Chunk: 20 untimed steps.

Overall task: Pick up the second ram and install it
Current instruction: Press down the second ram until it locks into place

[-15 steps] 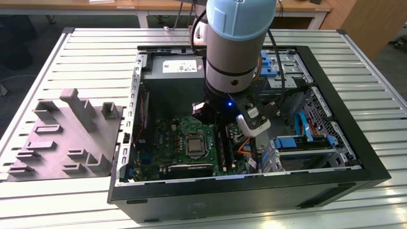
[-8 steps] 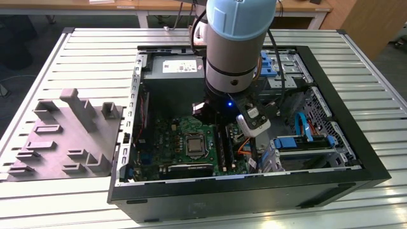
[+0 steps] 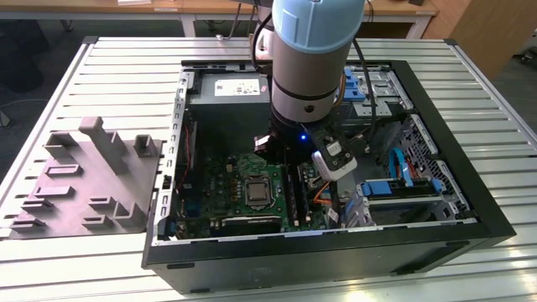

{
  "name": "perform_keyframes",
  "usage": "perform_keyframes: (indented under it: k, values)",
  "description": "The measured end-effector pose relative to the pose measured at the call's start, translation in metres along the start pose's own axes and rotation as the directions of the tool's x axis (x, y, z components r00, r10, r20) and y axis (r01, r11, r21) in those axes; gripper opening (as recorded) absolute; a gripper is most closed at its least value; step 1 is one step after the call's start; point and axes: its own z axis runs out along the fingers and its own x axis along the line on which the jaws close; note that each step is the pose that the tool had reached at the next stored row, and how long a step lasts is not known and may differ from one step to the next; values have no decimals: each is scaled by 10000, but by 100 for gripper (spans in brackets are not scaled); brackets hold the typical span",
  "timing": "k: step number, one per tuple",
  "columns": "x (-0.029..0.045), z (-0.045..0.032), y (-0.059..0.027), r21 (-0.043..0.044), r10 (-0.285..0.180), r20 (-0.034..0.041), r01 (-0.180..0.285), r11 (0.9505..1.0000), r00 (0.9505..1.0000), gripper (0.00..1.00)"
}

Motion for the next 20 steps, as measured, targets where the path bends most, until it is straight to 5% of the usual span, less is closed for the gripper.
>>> perform_keyframes:
  k: [11, 20]
  values:
    - [1, 2, 19, -1, 1, 0, -1, 10000, 10000, 11]
    - [4, 18, 133, -1, 0, 0, 0, 10000, 10000, 11]
